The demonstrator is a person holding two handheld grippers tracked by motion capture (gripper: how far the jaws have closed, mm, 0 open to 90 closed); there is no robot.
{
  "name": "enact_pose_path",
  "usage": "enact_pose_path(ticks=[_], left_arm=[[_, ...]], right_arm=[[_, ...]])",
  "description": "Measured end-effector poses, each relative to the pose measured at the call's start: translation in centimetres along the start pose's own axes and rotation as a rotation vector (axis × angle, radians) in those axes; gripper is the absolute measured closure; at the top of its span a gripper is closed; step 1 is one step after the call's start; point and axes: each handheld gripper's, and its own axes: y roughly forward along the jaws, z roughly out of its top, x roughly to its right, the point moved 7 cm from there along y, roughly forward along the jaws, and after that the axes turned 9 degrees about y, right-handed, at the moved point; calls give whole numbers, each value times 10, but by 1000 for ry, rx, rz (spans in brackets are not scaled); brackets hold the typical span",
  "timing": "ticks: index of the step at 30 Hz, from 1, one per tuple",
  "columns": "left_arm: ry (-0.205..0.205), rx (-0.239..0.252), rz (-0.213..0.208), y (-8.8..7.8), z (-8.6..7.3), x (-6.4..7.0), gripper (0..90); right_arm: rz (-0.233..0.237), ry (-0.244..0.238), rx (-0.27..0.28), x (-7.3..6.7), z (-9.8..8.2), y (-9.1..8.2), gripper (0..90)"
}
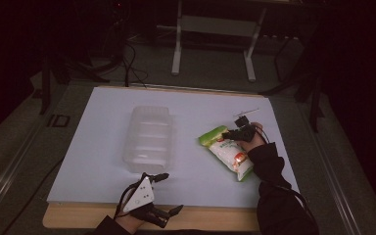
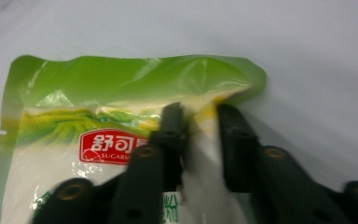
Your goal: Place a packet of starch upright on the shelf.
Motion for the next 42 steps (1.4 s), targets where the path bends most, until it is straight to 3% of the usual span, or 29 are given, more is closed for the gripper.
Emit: enact_pose_path(ticks=[6,9,18,27,36,38,42], left_arm=[[-9,6,7,-1,1,-2,11],[-7,6,5,-1,1,-1,11],[-6,4,0,-1,1,0,10],[-5,9,0,-1,2,0,10],[-5,6,3,0,1,1,11],[-26,22,-3,0,2,1,11],[-22,2,15,1,0,0,11]], right_arm=[[-59,-35,-15,-6,2,-3,835],[-64,-29,-9,-10,2,-7,848],[-4,-73,67,-31,7,-28,856],[68,-111,171,-55,8,-68,860],[83,-120,245,-64,1,-104,862],[89,-132,263,-66,-3,-116,862],[113,-135,289,-71,-7,-131,863]])
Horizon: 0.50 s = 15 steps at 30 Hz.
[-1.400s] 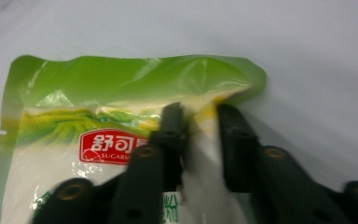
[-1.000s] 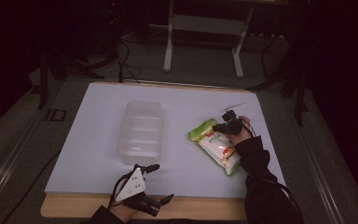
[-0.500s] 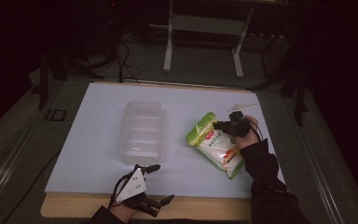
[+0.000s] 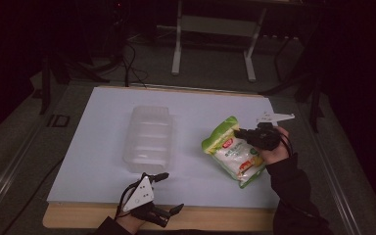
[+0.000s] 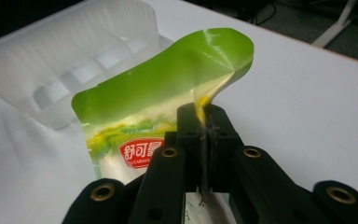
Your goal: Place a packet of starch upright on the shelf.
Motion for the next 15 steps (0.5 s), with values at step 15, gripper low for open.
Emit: enact_pose_path(ticks=[15], left_arm=[[-49,14,50,0,7,-11,11]], right_arm=[[39,-6,129,-31,17,-44,866]])
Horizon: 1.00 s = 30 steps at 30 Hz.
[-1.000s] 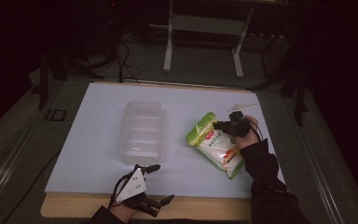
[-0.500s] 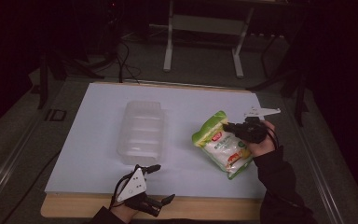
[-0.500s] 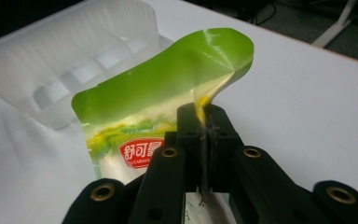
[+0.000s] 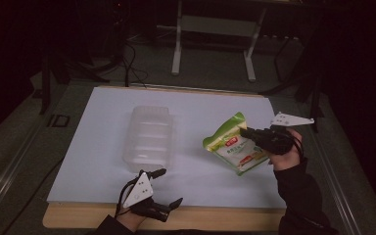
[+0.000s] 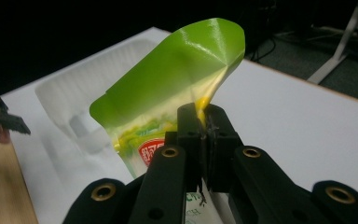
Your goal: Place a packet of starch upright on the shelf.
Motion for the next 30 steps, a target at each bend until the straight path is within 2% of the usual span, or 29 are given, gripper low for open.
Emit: enact_pose_path(ticks=[6,8,9,12,14,16,19,20,21,23,26,27,28,30], left_arm=[[-68,19,-4,3,19,-6,11],[-61,23,6,5,26,-8,11],[-45,7,29,8,30,-9,11],[-2,13,9,13,42,-10,11],[15,-6,-6,20,49,-11,11],[2,-21,-33,27,54,-12,11],[-28,-50,-51,42,60,-15,11],[-28,-50,-51,42,60,-15,11],[-40,-43,-43,51,64,-17,11],[-35,-50,-28,59,68,-18,11],[-28,-62,-40,68,71,-17,11],[-37,-67,-60,76,74,-17,11],[-41,-69,-56,79,75,-17,57],[-47,-70,-58,85,77,-18,86]], right_arm=[[18,34,64,-10,13,-12,867],[31,38,81,-16,18,-17,867],[33,37,87,-18,20,-19,867],[42,23,101,-28,24,-26,867],[48,16,105,-33,25,-28,867],[56,13,113,-38,26,-31,867],[66,8,114,-44,25,-32,867],[66,8,114,-44,25,-32,867],[70,7,113,-45,24,-32,867],[86,7,113,-48,22,-32,867],[93,4,107,-51,20,-31,867],[92,-1,106,-52,19,-30,867],[96,-7,98,-54,18,-28,867],[104,-6,91,-55,17,-26,867]])
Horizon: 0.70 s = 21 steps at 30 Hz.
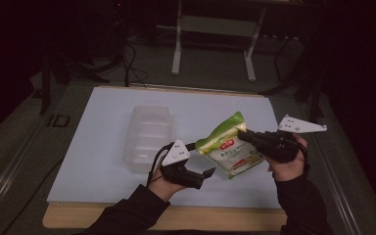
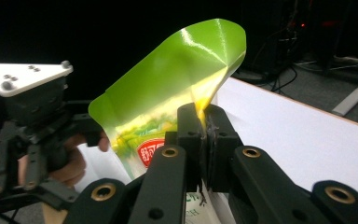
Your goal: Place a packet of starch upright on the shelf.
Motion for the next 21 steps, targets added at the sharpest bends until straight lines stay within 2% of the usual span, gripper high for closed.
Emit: enact_pose_path(ticks=[2,3,4,6,11,13,16,19,21], left_arm=[[-2,4,4,2,1,0,147],[-2,4,4,2,1,0,147],[-18,31,-18,5,6,-1,244],[-28,28,-34,8,8,-1,350],[-40,27,-4,12,10,-4,531],[-58,28,-11,12,10,-6,585],[-32,3,-2,13,10,-6,713],[-30,-4,-9,12,11,-6,796],[-33,-14,-24,11,12,-7,813]], right_arm=[[2,2,-1,0,-1,1,866],[4,1,-3,-1,-1,2,867],[6,-2,-9,-1,-2,4,866],[15,-5,-16,-2,-4,6,867],[27,-7,-24,-4,-5,10,867],[27,-6,-25,-4,-5,11,867],[29,-8,-27,-5,-5,11,867],[33,-5,-24,-5,-5,12,868],[33,-6,-23,-4,-6,11,867]])
